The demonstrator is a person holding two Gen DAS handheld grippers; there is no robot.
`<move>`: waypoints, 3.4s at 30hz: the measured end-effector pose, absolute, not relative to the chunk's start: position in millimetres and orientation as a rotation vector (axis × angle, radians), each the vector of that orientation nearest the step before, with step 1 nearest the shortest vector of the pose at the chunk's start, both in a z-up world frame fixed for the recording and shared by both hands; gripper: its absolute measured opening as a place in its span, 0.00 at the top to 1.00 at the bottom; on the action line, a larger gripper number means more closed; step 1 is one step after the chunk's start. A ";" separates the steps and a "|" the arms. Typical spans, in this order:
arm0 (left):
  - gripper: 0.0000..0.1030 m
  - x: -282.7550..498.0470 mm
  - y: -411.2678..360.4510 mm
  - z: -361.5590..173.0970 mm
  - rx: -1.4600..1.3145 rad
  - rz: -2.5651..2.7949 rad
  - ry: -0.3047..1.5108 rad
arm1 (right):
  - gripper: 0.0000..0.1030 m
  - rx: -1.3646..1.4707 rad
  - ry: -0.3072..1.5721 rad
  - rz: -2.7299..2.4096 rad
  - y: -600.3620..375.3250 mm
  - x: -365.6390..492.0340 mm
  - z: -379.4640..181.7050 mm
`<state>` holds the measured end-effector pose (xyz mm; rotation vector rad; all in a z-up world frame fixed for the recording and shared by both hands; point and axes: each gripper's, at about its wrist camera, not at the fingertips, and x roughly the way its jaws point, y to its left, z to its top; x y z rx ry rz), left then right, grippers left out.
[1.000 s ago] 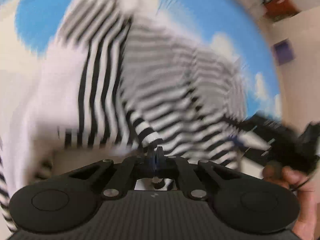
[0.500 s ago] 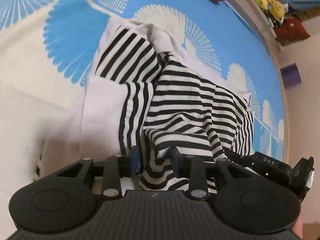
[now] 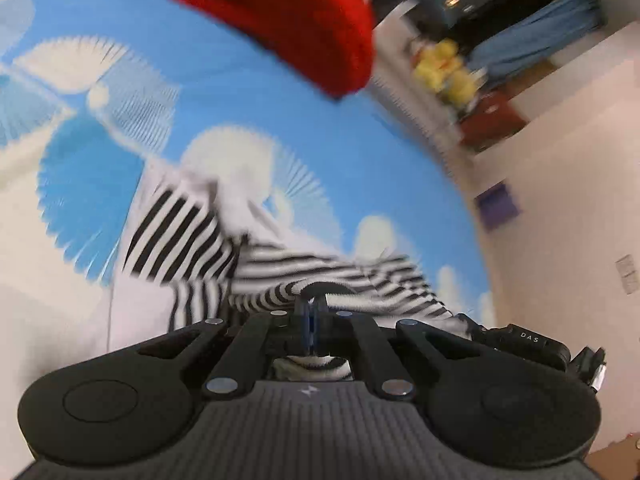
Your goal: Fold small clothes
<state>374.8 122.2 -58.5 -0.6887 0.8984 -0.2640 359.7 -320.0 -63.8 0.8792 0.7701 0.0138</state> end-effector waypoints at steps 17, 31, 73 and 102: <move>0.50 390.5 126.4 -113.8 -0.679 -0.156 1.173 | 0.58 0.840 1.073 -0.093 -323.8 362.7 -107.4; 0.99 385.8 122.7 -77.1 -0.560 -0.072 0.933 | 0.95 1.056 0.952 0.003 -331.5 342.2 -93.4; 0.97 386.6 86.9 -126.2 -0.300 -0.225 1.232 | 0.62 0.533 0.968 -0.163 -320.4 332.0 -68.2; 0.63 195.1 65.3 41.5 -0.089 -0.065 0.835 | 0.56 0.310 0.666 0.007 -325.9 148.1 38.0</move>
